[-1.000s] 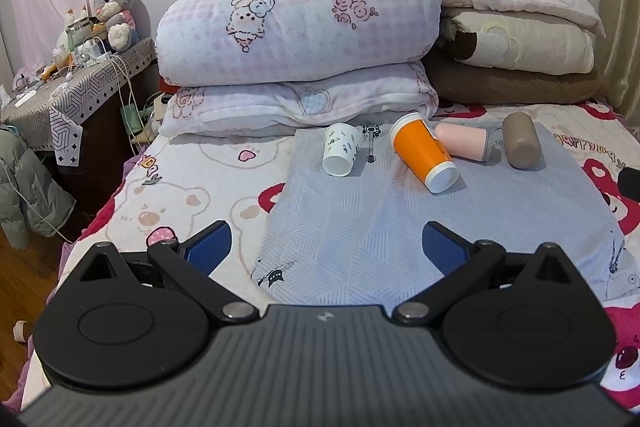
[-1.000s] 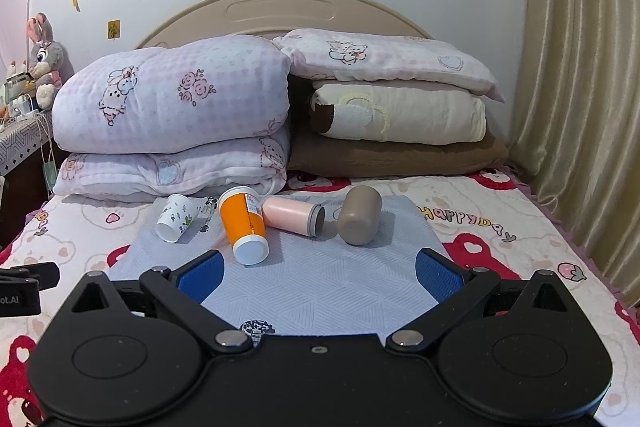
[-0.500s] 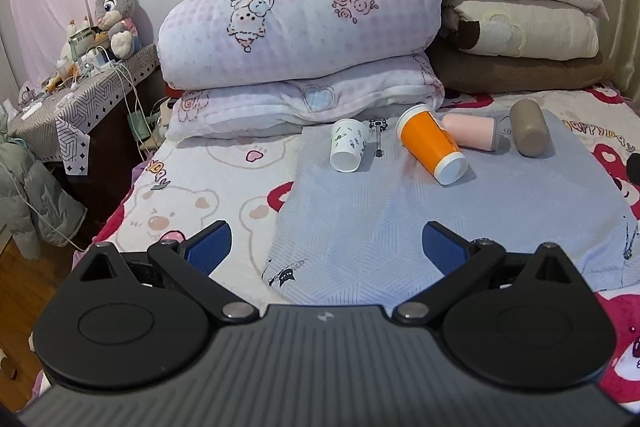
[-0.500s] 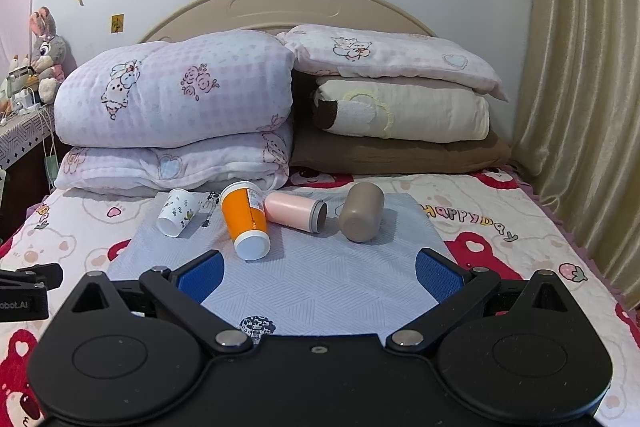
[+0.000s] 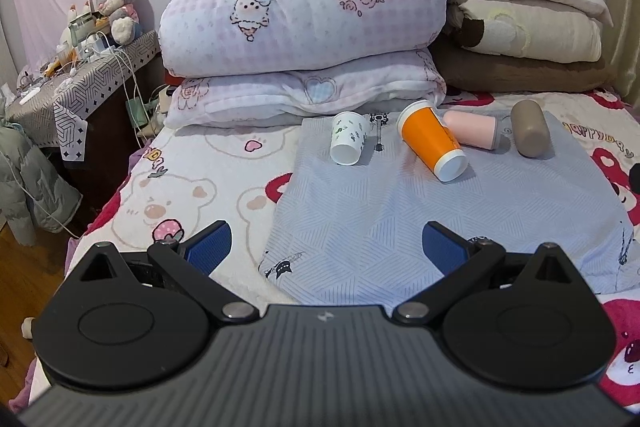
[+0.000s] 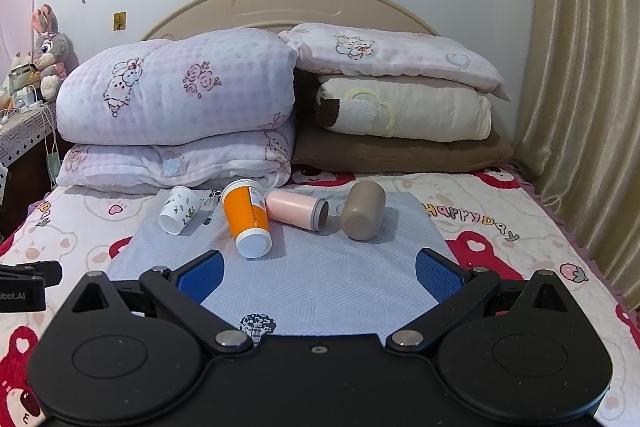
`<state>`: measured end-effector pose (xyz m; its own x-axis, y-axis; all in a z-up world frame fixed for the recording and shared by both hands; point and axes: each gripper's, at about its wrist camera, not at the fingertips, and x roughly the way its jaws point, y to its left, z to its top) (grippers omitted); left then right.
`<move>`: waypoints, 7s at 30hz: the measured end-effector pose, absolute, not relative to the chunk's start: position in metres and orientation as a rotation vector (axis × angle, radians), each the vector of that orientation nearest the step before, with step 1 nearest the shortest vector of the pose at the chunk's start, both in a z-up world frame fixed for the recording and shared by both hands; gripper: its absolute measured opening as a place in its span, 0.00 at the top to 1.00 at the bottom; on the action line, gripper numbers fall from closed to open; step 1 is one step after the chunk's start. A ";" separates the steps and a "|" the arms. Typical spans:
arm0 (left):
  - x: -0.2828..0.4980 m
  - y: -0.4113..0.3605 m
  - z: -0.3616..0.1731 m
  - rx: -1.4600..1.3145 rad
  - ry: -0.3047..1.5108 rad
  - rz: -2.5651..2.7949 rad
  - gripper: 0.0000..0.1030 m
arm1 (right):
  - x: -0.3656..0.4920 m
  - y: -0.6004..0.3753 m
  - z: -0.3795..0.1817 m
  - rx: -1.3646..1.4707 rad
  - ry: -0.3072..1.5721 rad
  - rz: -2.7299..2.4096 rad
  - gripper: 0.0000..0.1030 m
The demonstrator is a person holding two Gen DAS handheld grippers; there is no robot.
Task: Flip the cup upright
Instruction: 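Move both tools toward the grey steel tumbler lying on its side, then close the left tool around the grey tumbler body while the right tool grips its base, then rotate the held tumbler upright with both tools and set its base on the cloth, then open both tools and pull them back from the upright tumbler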
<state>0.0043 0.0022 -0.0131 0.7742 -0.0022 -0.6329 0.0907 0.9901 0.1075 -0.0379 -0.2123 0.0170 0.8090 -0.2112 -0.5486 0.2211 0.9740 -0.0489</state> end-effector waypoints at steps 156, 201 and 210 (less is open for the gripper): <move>0.182 -0.132 -0.189 0.128 0.574 -0.760 0.34 | 0.159 -0.239 -0.207 -0.423 0.423 0.243 0.17; 0.052 -0.054 -0.013 0.088 0.766 -0.367 0.22 | -0.006 -0.259 -0.024 0.011 0.500 -0.064 0.10; 0.028 -0.010 0.004 0.033 0.756 -0.231 0.04 | -0.035 -0.241 0.014 0.031 0.514 -0.097 0.00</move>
